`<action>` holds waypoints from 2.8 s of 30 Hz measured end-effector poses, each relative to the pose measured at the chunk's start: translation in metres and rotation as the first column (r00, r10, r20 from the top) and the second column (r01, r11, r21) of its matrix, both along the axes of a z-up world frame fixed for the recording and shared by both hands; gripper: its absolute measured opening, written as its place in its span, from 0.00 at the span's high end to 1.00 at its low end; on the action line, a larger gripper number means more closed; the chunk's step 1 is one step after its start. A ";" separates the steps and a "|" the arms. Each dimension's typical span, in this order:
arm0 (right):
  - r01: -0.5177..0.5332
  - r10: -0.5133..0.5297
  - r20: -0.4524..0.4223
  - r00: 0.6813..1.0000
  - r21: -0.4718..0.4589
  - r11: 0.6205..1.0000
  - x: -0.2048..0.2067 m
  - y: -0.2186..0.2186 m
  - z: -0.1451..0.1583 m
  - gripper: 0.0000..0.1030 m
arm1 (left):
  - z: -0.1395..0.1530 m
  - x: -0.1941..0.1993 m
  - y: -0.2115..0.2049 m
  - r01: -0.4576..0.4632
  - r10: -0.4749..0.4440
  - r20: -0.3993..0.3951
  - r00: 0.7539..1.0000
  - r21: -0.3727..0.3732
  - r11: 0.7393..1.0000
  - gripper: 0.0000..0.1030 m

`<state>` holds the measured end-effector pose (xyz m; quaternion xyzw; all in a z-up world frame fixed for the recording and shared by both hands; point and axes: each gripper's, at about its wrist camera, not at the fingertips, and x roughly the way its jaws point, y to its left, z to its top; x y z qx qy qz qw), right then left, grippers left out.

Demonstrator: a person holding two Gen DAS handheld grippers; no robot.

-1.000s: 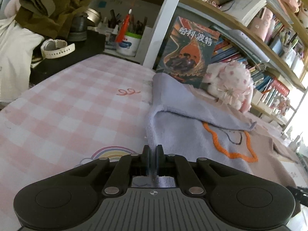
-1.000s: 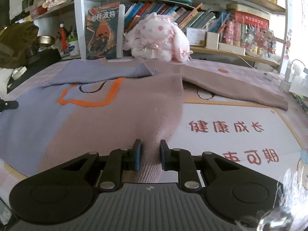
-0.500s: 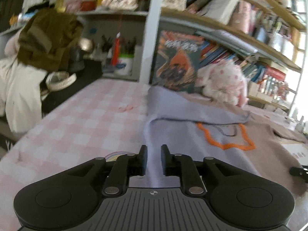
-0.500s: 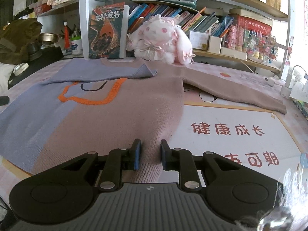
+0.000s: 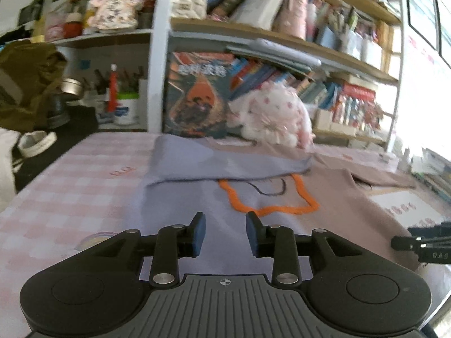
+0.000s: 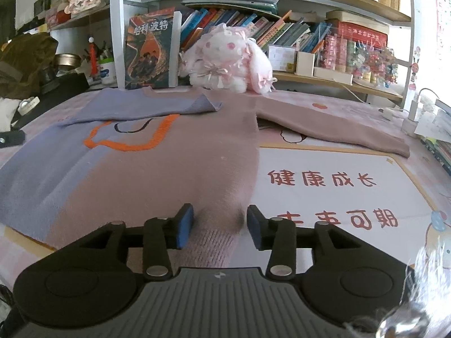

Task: Fold clothes
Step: 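Release the lavender side and move the right gripper to the beige sleeve cuff, then grasp the beige sleeve cuff with the right gripper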

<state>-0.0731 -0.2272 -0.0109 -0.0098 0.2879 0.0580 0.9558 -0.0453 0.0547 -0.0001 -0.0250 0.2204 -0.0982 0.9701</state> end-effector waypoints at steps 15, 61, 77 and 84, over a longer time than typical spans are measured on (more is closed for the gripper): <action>0.080 -0.081 0.042 0.996 0.023 0.997 -0.009 -0.029 0.008 0.25 | -0.012 0.008 -0.058 0.148 -0.148 -0.003 0.989 0.052 0.988 0.59; 0.451 -0.427 -0.163 0.889 0.157 0.879 0.156 -0.215 0.017 0.21 | -0.009 0.042 -0.117 0.292 -0.304 0.067 0.950 0.145 0.945 0.17; 0.545 -0.509 -0.251 0.823 0.600 0.586 0.170 -0.295 0.000 0.50 | -0.011 0.043 -0.120 0.279 -0.291 0.054 0.955 0.161 0.947 0.17; 0.596 -0.591 -0.183 0.785 0.483 0.642 0.189 -0.287 0.008 0.52 | -0.012 0.044 -0.122 0.287 -0.298 0.042 0.954 0.178 0.941 0.17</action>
